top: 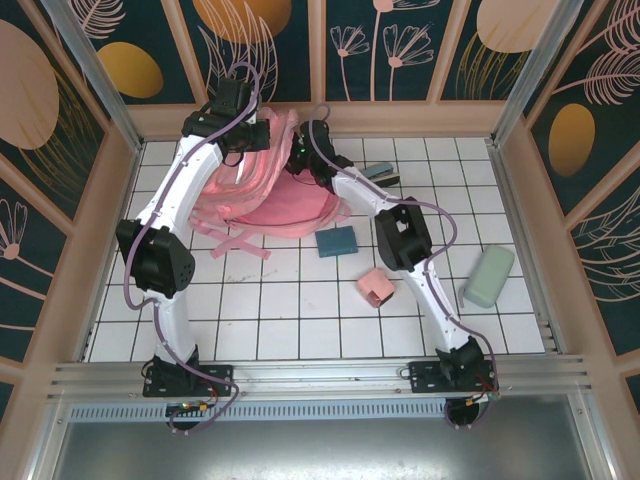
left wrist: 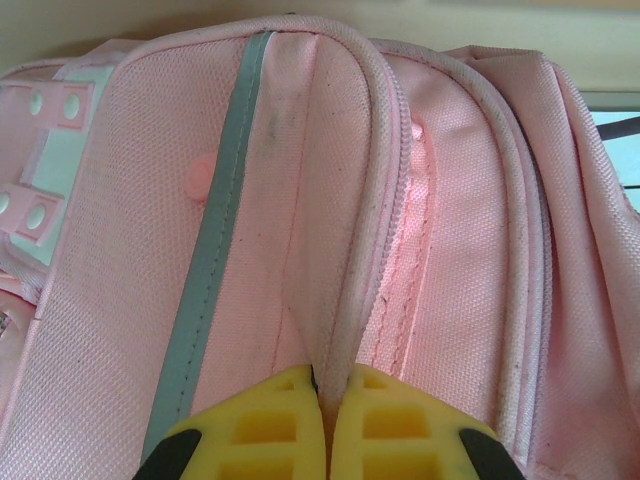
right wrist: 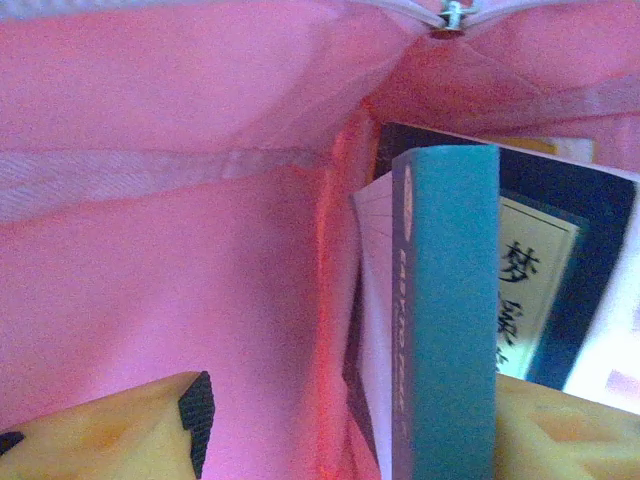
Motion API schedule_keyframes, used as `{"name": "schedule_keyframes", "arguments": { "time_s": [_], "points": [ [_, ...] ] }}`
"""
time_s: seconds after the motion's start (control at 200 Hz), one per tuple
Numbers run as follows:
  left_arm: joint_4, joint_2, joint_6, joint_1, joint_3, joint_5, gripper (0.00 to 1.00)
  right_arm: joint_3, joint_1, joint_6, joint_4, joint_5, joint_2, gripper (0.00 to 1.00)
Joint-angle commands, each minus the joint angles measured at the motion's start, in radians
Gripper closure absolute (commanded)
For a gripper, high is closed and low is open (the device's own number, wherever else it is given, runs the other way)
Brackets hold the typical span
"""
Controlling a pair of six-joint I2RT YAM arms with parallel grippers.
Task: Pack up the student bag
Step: Place the book in the student bag.
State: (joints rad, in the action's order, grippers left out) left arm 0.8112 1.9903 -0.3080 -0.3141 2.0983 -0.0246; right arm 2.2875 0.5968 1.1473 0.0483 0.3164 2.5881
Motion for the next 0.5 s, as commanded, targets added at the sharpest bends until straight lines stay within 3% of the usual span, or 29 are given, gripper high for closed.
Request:
{"name": "schedule_keyframes", "arguments": {
  "time_s": [0.0, 0.105, 0.285, 0.495],
  "points": [
    [-0.140, -0.051, 0.017, -0.007, 0.032, -0.008, 1.00, -0.002, -0.009, -0.063, -0.095, 0.043, -0.068, 0.38],
    [-0.143, -0.048, 0.017, -0.007, 0.031, -0.013, 1.00, -0.008, -0.017, -0.058, -0.111, 0.067, -0.051, 0.47],
    [-0.141, -0.046, 0.023, -0.007, 0.032, -0.012, 1.00, -0.033, -0.021, -0.089, -0.129, 0.075, -0.038, 0.47],
    [-0.140, -0.047, 0.030, -0.006, 0.032, -0.011, 1.00, -0.089, -0.035, -0.098, -0.130, 0.082, -0.049, 0.63]
  ]
}}
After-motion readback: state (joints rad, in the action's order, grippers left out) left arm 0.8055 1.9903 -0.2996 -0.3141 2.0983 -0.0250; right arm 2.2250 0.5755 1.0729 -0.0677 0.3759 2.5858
